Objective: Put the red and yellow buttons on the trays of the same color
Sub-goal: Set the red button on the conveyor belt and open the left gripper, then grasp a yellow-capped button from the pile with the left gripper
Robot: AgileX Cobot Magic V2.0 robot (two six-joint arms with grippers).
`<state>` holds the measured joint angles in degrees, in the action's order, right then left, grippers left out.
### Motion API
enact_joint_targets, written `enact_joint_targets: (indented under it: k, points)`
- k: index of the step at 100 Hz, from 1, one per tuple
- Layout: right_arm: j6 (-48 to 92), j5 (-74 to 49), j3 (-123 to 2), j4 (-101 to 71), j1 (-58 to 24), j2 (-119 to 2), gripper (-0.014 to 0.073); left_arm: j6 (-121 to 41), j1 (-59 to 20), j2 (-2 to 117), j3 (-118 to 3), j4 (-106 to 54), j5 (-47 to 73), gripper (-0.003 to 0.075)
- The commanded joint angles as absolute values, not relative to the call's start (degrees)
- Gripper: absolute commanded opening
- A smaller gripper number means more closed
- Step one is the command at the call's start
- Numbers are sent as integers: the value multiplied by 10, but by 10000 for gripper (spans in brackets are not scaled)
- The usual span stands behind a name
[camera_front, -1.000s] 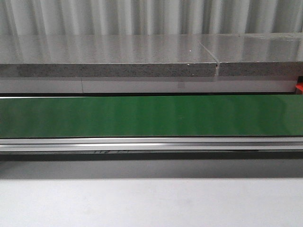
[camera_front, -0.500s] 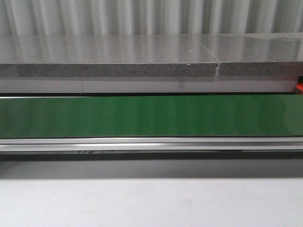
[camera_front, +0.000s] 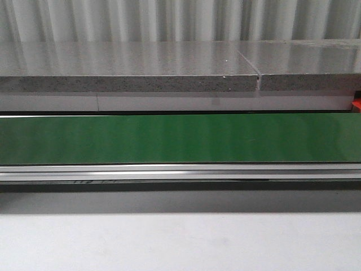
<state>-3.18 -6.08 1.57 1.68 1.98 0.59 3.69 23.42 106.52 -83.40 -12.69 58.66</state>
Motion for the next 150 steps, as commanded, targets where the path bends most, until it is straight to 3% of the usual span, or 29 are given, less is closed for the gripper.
enact_joint_targets:
  k: [1,60,103,150]
  points:
    - [-26,-19,7,25,21,12,-67,42,235,1049,-859,-134,594,473]
    - [-26,-19,7,25,21,12,-67,42,235,1097,-866,-128,615,465]
    - [-26,-19,7,25,21,12,-67,22,235,1098,-866,-128,623,185]
    - [-26,-19,7,25,21,12,-67,-27,227,985,-866,-113,629,175]
